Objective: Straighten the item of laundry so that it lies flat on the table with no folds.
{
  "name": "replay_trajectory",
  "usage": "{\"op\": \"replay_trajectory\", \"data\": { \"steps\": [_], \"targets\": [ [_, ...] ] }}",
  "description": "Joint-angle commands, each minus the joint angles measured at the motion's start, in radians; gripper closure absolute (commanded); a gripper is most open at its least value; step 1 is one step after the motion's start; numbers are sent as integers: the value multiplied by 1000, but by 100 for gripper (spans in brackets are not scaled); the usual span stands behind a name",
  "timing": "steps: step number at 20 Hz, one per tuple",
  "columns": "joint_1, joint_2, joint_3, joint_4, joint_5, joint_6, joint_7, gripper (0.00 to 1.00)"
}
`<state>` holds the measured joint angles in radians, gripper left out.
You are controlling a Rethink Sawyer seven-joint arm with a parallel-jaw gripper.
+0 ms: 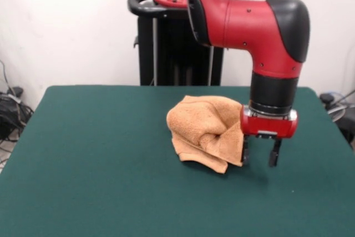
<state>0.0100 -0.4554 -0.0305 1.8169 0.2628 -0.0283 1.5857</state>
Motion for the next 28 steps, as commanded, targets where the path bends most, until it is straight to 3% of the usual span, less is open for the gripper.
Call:
{"op": "replay_trajectory", "data": {
  "steps": [1,7,16,23,28],
  "targets": [
    [42,23,-20,31,24,112,193,0],
    [51,33,-26,27,28,100,198,0],
    [157,69,-172,-28,44,130,183,0],
    [158,83,-180,-36,39,108,186,0],
    [124,101,-130,-26,25,47,195,0]
  ]
}}
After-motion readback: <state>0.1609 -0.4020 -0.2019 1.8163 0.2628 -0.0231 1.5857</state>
